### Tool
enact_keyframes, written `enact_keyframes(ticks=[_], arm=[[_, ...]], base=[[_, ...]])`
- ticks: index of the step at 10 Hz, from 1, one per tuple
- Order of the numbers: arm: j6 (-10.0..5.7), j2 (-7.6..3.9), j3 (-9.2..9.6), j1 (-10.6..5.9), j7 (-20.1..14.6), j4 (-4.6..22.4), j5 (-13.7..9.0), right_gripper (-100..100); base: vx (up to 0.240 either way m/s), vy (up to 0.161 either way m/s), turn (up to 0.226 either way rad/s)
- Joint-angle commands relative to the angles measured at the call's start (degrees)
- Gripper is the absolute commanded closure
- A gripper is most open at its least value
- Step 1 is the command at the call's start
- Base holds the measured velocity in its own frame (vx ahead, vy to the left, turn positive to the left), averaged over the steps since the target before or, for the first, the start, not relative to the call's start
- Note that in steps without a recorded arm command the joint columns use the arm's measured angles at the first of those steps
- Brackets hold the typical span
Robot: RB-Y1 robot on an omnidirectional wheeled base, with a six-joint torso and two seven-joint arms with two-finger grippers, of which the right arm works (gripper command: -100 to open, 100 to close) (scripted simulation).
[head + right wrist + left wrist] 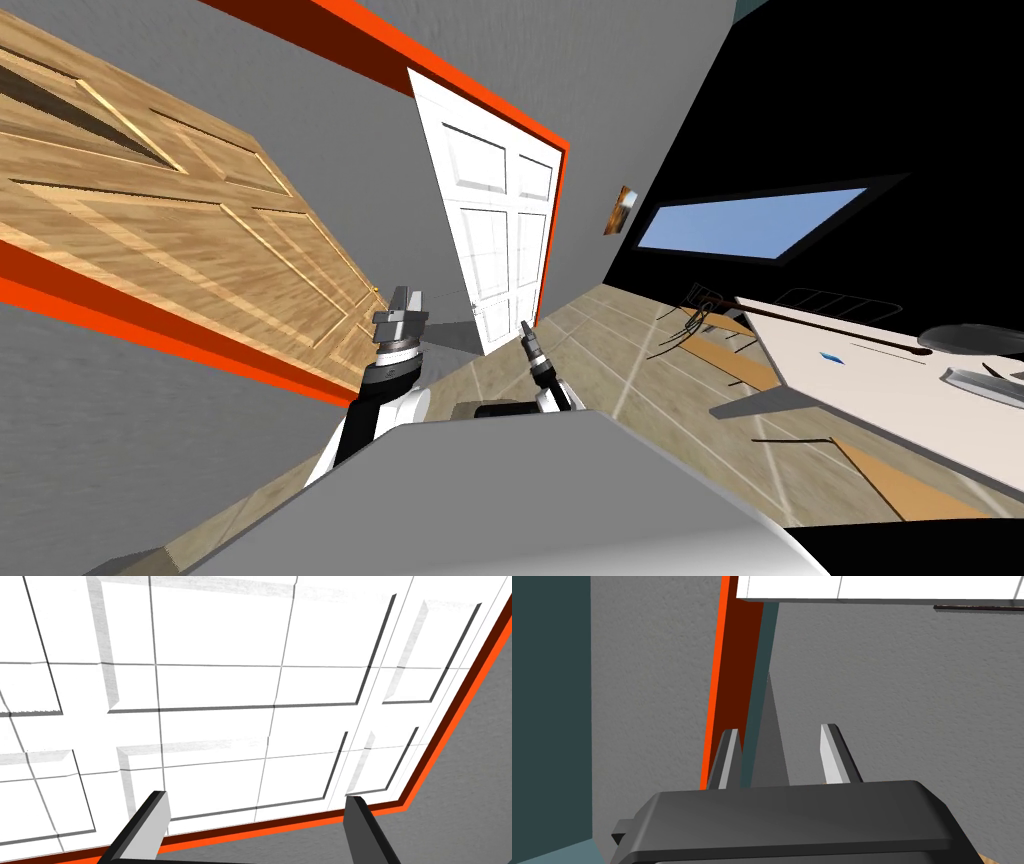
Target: Push the door open
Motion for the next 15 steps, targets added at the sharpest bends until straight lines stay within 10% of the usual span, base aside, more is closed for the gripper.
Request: enact_keyframes(ticks=[1,15], arm=[[-0.37,-0.05,0.92,-0.7,-0.39,2.03,-0.04,-100],[-3.58,-0.19,8.41,-7.17,-3.47,19.91,-0.48,-100]], base=[[0.085,0.072,-0.056],[0.088,0.081,-0.06]])
